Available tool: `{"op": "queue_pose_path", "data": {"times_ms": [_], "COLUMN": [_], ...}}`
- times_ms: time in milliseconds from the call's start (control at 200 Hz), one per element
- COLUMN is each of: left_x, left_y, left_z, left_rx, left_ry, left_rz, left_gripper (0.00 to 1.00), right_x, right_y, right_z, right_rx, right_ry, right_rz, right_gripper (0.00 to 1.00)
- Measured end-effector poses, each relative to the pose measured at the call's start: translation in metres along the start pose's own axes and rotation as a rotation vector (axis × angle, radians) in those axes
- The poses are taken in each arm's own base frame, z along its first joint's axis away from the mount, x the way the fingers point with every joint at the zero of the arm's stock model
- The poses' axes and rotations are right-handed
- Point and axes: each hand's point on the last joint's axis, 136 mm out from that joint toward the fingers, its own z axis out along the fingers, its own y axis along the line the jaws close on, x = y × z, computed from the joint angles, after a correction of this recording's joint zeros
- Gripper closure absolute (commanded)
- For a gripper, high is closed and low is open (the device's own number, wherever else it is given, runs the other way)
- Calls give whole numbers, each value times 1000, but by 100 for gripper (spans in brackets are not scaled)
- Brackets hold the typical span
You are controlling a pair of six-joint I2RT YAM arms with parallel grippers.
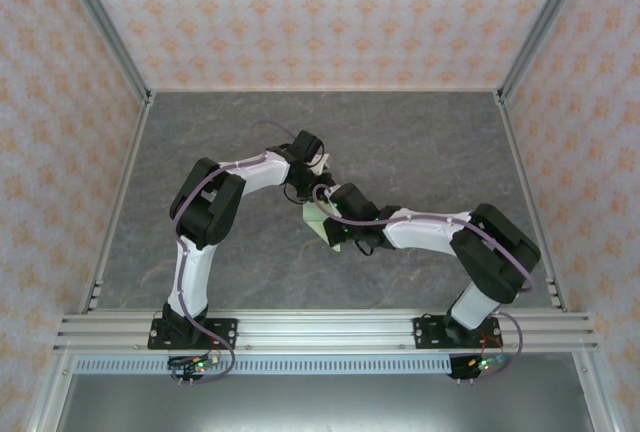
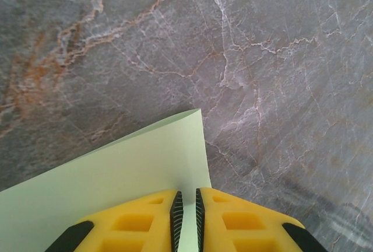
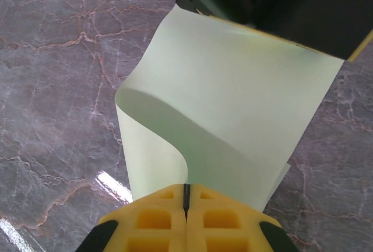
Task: Fold a paper plane with a square sheet of paper (fold left side to right side)
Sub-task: Third fold the triangle at the center of the table.
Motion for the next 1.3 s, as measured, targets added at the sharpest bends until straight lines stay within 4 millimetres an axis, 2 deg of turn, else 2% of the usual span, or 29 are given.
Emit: {"op": "queue_pose_path", "data": {"times_ms": [235,626,1301], "left_x": [0,1,0], "left_y": [0,-1,-1], "left_z": [0,2,1], "left_rx": [-1,-6,-9], "left_ry": [1,0,-2], "left_rz": [-1,5,5], "left_gripper": [81,82,83], "right_x": [0,-14,-2], "right_y": [-2,-3,-24], "right_z": [-1,-1,9], "right_rx": [11,23,93], "right_ry": [6,-9,33], "right_rz": [6,15,58], "right_gripper": [100,100,100]}}
